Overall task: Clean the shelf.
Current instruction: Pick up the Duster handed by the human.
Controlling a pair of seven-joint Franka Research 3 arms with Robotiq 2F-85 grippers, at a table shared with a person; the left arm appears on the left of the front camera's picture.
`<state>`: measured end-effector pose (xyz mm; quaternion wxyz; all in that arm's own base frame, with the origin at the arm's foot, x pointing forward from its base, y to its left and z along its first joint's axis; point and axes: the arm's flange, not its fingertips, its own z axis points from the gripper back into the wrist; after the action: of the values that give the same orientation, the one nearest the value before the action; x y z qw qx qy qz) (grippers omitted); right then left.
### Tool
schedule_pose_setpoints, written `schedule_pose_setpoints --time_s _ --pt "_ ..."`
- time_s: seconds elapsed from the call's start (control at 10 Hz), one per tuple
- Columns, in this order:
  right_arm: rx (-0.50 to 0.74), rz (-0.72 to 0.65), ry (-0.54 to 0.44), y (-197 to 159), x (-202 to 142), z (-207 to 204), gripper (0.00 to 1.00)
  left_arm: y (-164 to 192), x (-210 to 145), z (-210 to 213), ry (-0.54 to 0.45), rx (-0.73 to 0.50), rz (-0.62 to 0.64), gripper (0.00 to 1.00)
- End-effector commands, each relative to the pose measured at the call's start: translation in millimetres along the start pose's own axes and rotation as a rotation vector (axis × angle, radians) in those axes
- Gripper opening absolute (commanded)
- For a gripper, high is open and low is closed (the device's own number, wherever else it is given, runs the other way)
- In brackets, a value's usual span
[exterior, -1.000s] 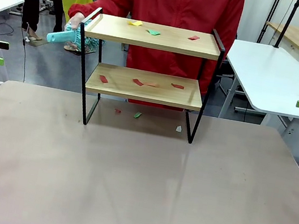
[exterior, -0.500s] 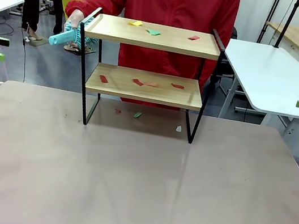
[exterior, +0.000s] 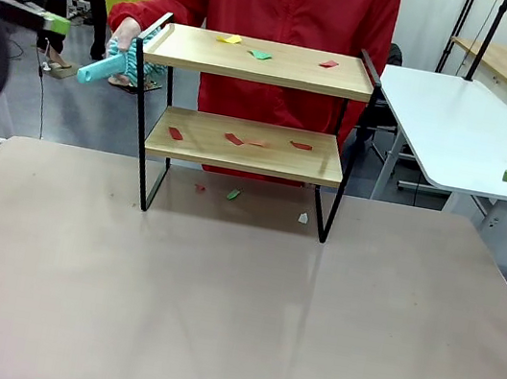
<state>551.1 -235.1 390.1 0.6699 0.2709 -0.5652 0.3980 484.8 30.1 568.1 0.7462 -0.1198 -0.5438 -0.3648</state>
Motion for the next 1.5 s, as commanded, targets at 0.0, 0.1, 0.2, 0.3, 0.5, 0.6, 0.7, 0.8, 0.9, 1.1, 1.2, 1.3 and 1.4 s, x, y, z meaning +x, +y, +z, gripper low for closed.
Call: schedule_pose_setpoints --time_s 0.0,0.1,0.2,0.3,0.5,0.6,0.7,0.8,0.9,1.1,1.2,1.3,1.4 --pt "0.005 0.002 0.001 2.9 2.5 -0.8 1.00 -37.0 23.4 -20.3 0.141 0.066 0.081 1.00" --pt "0.005 0.002 0.001 2.9 2.5 -0.8 1.00 -54.1 36.1 -28.0 0.120 0.105 0.100 1.00" --pt "0.005 0.002 0.001 2.9 2.5 -0.8 1.00 -65.8 45.4 -34.8 0.133 0.173 0.137 1.00" --pt "0.005 0.002 0.001 2.9 2.5 -0.8 1.00 -71.0 52.3 -33.7 0.154 0.191 0.139 1.00" --pt "0.005 0.002 0.001 2.9 2.5 -0.8 1.00 -63.1 50.0 -19.6 0.140 0.206 0.111 1.00" --pt "0.005 0.002 0.001 2.9 2.5 -0.8 1.00 -76.9 45.1 -42.1 0.125 0.186 0.117 1.00" --pt "0.005 0.002 0.001 2.9 2.5 -0.8 1.00 -76.9 45.1 -42.1 0.125 0.186 0.117 1.00" --pt "0.005 0.002 0.001 2.9 2.5 -0.8 1.00 -76.9 45.1 -42.1 0.125 0.186 0.117 1.00" --pt "0.005 0.002 0.001 2.9 2.5 -0.8 1.00 -72.4 43.9 -38.0 0.130 0.197 0.118 1.00" --pt "0.005 0.002 0.001 2.9 2.5 -0.8 1.00 -79.4 93.7 -16.8 0.175 0.237 0.164 1.00" --pt "0.005 0.002 0.001 2.9 2.5 -0.8 1.00 -78.5 112.9 -10.7 0.186 0.209 0.210 1.00" --pt "0.005 0.002 0.001 2.9 2.5 -0.8 1.00 -79.1 129.8 -5.9 0.206 0.193 0.243 1.00" --pt "0.005 0.002 0.001 2.9 2.5 -0.8 1.00 -81.3 145.3 -2.6 0.246 0.199 0.274 1.00"
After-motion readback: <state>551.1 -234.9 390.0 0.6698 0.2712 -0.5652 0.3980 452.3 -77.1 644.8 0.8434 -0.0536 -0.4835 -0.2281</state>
